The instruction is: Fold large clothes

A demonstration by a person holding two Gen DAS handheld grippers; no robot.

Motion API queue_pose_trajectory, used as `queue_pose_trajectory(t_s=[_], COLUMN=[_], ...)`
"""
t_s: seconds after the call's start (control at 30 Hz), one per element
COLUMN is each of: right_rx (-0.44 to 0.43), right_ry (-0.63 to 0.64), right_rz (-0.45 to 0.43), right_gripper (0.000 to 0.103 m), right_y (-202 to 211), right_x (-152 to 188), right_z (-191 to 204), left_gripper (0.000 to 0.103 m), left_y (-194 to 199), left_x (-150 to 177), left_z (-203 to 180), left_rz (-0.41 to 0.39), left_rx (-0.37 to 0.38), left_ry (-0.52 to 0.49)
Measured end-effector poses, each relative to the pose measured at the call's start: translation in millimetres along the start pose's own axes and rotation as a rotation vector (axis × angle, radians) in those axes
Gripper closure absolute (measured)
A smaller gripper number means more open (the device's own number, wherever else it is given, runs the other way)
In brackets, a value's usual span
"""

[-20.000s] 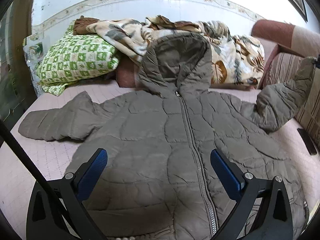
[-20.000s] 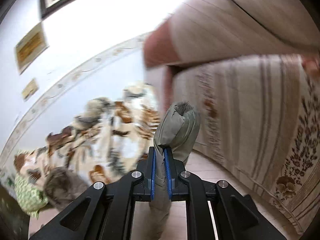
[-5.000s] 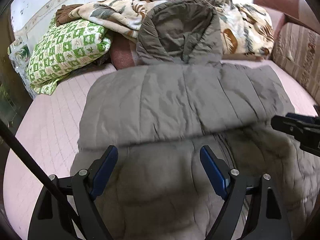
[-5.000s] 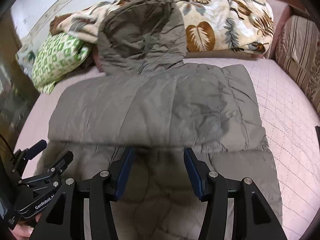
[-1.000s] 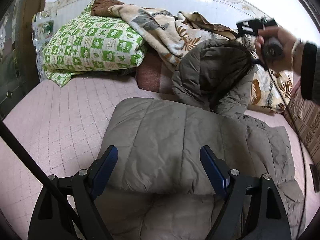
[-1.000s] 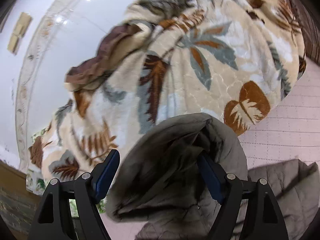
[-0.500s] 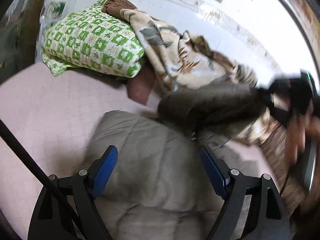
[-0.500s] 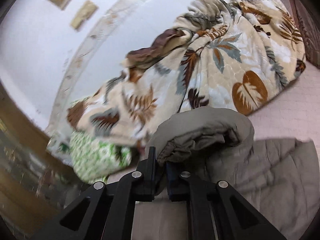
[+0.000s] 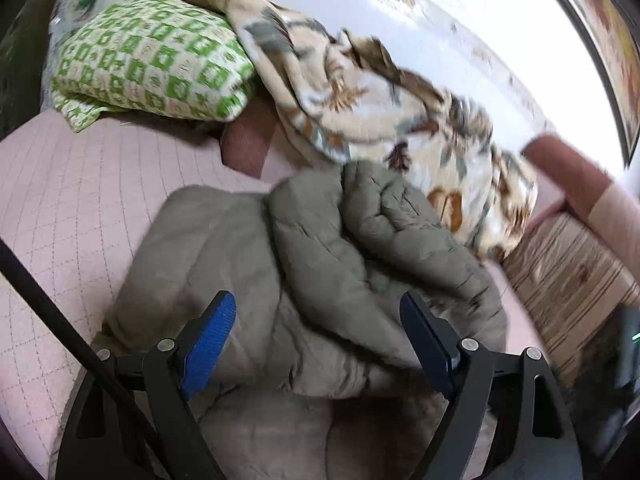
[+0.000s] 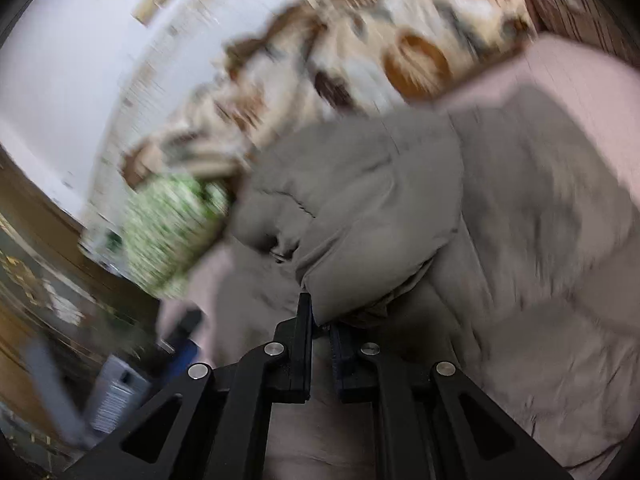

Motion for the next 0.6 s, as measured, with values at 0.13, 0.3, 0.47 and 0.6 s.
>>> queue_pose_trajectory(t_s=[0.13, 0.3, 0.47, 0.6], right_rx=[0.056, 0.069, 0.067, 0.076], right_ry=[-0.027, 0.034, 0.104, 0.228], right_rz=[0.074, 0.093, 0.087, -0.081], right_gripper=[0.094, 0.08, 0.062, 0.062], right_y=[-32, -26, 8, 58], right_x=[18, 12, 15, -8], right_z=[-29, -24, -16, 12], left_gripper=[0.02, 0.02, 0.02, 0.02], left_y=[-21, -45, -54, -52], left_x=[12, 27, 31, 32], left_z=[-12, -12, -4, -4], left_rz=[0.054, 0.132, 0.164, 0.162], left_rx=[-0.078, -0.186, -0.227, -0.228], left_ry=[-0.099, -0.154, -0.166, -0.172])
Point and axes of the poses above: each gripper's, at about its wrist camera, not at the fingertips, and y roughly against the way its jaws point, z to its left, x to its underside, the point moved 4 cm from there along -y, roughly the way its jaws point, and after that the axes turned 8 degrees about z, right-handed, at the moved point
